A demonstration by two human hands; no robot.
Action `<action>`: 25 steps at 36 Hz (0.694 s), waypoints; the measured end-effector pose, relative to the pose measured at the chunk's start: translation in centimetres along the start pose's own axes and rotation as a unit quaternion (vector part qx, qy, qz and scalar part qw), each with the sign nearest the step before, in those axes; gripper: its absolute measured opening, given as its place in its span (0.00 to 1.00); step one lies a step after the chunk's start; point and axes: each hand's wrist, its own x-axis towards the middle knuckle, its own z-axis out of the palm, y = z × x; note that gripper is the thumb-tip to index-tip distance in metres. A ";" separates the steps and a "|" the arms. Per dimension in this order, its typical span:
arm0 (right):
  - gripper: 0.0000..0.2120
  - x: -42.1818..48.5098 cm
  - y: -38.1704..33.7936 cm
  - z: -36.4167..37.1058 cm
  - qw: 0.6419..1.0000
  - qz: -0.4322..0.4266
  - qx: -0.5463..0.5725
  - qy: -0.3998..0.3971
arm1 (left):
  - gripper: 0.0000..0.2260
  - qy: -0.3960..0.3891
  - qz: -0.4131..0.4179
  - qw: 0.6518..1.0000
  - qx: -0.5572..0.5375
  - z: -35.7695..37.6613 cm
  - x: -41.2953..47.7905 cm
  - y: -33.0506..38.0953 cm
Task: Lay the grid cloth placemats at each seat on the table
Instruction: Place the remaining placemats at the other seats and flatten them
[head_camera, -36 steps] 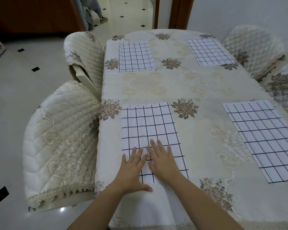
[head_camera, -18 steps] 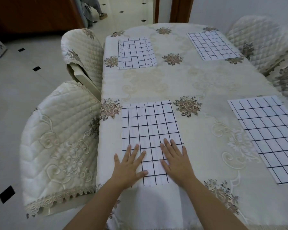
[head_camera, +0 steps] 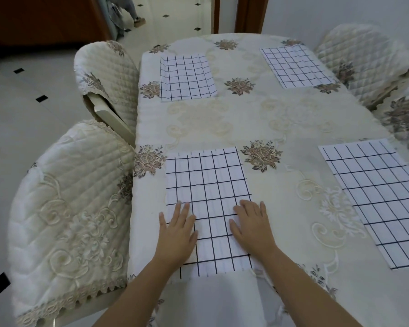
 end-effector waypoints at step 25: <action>0.33 7.4 1.4 2.5 0.980 -0.004 0.002 -0.199 | 0.25 -0.041 -0.060 0.995 -0.069 0.5 6.9 -1.1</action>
